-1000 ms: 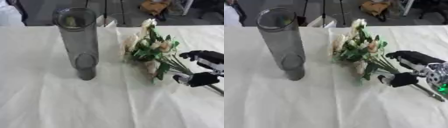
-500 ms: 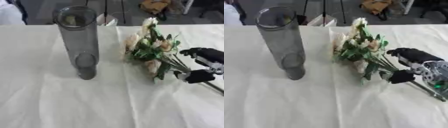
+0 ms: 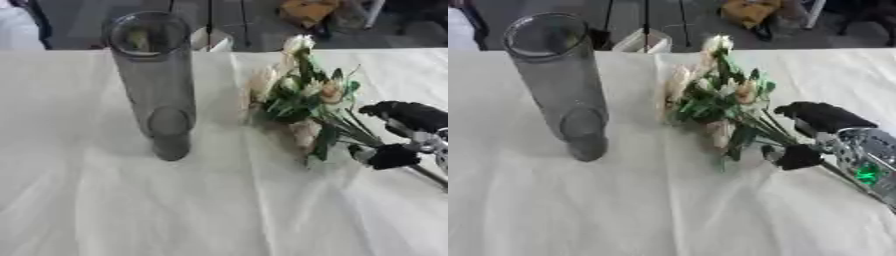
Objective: Arrange flowers into the vase.
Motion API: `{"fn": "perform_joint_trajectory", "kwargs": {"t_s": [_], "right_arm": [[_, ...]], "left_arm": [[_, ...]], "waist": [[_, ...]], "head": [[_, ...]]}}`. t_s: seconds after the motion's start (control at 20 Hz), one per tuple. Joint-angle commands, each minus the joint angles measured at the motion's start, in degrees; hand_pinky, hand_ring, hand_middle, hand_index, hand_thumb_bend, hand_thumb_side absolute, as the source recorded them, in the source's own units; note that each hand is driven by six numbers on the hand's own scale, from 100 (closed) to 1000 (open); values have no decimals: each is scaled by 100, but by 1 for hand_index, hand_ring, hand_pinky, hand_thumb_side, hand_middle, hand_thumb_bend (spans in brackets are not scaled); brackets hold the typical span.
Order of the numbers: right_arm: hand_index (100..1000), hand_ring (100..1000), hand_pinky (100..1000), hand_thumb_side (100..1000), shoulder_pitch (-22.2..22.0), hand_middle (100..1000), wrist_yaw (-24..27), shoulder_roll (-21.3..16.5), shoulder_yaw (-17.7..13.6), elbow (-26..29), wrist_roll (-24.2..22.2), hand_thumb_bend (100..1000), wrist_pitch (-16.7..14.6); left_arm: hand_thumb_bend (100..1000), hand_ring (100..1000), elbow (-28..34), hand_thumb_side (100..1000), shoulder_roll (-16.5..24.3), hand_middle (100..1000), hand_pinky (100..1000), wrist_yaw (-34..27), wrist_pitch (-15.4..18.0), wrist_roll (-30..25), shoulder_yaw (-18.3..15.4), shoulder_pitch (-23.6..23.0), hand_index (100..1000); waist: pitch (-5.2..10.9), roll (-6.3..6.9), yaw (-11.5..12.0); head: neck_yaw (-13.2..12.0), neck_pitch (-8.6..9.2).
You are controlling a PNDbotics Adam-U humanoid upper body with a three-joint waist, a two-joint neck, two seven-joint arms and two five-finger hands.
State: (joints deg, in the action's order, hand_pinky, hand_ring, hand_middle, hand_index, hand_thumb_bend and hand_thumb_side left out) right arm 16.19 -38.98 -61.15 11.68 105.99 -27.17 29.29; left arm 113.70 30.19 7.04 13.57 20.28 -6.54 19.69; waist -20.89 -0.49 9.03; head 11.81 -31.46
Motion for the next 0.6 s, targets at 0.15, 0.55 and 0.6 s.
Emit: {"fn": "perform_joint_trajectory", "kwargs": {"t_s": [0.15, 0.55, 0.6], "right_arm": [[985, 881, 800, 581, 78, 900, -61, -119, -116, -137, -52, 261, -93], [975, 869, 789, 587, 115, 888, -166, -80, -140, -508, -3, 233, -172], [973, 866, 785, 587, 123, 884, -161, -74, -134, -535, 24, 229, -178]], "left_arm": [[100, 869, 89, 993, 98, 878, 773, -9, -4, -23, -14, 63, 948], [100, 869, 89, 994, 87, 876, 771, -9, -3, -25, -13, 64, 948], [100, 869, 89, 995, 86, 876, 771, -10, 0, -25, -12, 64, 948]], "waist": [[-12, 40, -14], [-31, 45, -17], [-33, 46, -15]], "head": [[20, 70], [51, 116], [52, 117]]}}
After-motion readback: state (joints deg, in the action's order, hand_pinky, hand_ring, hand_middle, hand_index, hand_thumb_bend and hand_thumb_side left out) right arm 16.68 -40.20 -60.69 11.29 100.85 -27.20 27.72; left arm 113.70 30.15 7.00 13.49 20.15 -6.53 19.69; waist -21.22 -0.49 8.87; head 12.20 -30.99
